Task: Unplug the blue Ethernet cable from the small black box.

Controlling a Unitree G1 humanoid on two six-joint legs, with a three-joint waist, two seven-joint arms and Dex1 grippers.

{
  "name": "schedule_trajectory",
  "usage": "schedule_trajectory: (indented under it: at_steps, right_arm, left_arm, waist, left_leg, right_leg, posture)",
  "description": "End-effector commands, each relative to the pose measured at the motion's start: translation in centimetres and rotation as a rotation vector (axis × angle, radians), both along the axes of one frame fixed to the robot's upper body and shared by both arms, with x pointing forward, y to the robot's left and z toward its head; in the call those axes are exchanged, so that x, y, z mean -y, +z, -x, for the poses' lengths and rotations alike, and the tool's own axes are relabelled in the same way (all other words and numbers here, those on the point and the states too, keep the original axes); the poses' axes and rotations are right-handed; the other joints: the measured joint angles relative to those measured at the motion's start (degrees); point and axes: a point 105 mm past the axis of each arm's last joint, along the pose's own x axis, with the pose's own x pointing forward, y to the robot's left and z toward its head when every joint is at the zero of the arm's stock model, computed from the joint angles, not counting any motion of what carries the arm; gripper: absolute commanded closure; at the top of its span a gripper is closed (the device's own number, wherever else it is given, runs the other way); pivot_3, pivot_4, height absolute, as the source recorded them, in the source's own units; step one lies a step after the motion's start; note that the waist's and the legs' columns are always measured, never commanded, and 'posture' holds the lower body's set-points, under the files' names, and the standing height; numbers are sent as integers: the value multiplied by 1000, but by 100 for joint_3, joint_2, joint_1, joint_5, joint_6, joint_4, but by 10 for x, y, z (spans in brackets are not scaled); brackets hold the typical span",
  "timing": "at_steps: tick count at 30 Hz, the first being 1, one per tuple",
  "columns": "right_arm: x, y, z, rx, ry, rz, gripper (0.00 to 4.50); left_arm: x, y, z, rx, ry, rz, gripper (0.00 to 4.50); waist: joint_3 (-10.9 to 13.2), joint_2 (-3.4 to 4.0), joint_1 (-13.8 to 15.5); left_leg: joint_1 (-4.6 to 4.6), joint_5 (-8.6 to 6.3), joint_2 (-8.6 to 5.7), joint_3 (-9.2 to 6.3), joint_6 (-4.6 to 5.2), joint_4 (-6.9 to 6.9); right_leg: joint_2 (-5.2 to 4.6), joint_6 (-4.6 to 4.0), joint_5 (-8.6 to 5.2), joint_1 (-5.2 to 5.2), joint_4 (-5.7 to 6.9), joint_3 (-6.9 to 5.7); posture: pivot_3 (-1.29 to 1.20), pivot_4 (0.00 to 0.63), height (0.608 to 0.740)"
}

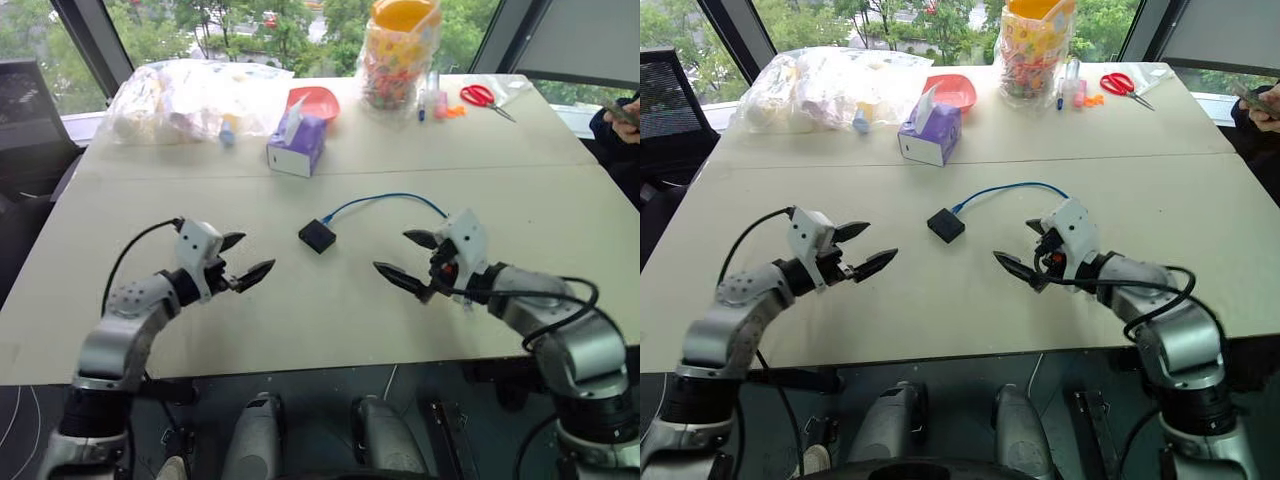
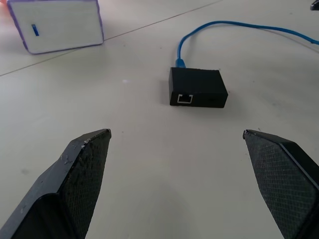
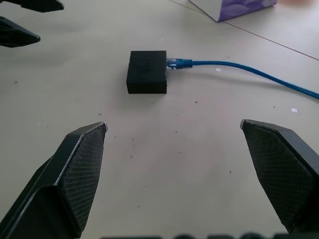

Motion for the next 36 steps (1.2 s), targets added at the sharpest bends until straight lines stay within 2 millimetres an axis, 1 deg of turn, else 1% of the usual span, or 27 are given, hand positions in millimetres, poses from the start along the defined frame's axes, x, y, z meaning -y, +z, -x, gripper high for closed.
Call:
schedule_trajectory:
  at_steps: [1, 7, 12, 22, 25, 26, 31, 34, 36]
  right_arm:
    - [-5, 15, 4, 18, 88, 21, 0]
    - [-1, 25, -7, 24, 101, 57, 0]
    - [0, 27, -13, 12, 130, 100, 0]
    - [-4, 34, -36, 35, 200, 174, 0]
    - [-10, 36, -53, 65, 237, 218, 0]
    - [-14, 36, -63, 85, 243, 240, 0]
    - [-33, 35, -96, 170, 276, 316, 0]
    - [-50, 30, -120, 224, 270, 367, 0]
    - [-58, 23, -131, 251, 273, 416, 0]
  left_arm:
    - [-1, 11, -1, 18, -27, 16, 33]
    - [4, 18, 3, 8, -77, 45, 33]
    - [5, 18, 3, -5, -85, 47, 33]
    - [9, 17, 6, -24, -118, 49, 33]
    - [12, 17, 9, -33, -132, 51, 33]
    - [13, 17, 8, -31, -131, 52, 33]
    - [15, 19, 9, -23, -119, 66, 33]
    - [16, 20, 11, -16, -105, 73, 33]
    - [15, 21, 12, -9, -90, 78, 33]
  waist:
    - [0, 0, 1]
    - [1, -2, 1]
    - [1, -2, 1]
    - [1, -2, 0]
    - [1, -1, -7]
    - [1, -1, -11]
    - [2, 0, -33]
    - [4, 1, -36]
    - [6, 2, -45]
  left_leg:
    - [0, 0, 0, 0, 0, 0]
    - [-1, 1, -1, 1, 1, 5]
    - [-1, 1, -1, 0, 1, 7]
    - [-1, 1, -1, 1, 2, 13]
    - [-2, 1, -1, 2, 2, 18]
    - [-1, 1, -1, 2, 2, 23]
    - [2, 1, 1, 1, 2, 33]
    - [2, 1, 0, 2, 2, 39]
    - [2, 2, 0, 2, 2, 40]
  right_leg:
    - [0, 0, 0, 0, 0, 0]
    - [0, 1, 1, 1, 2, 0]
    - [1, 2, 1, 1, 4, 1]
    - [3, 3, 1, 1, 13, 1]
    - [3, 4, 2, 1, 18, 2]
    - [4, 4, 2, 0, 23, 2]
    - [9, 6, 0, -3, 47, 3]
    - [9, 11, -1, -8, 68, 4]
    - [9, 11, -1, -10, 75, 4]
  posture:
    - [0, 150, 735]
    - [0, 150, 735]
    - [0, 150, 735]
    - [0, 150, 735]
    - [0, 150, 735]
    - [0, 150, 735]
    - [0, 150, 735]
    - [0, 150, 735]
    - [0, 150, 735]
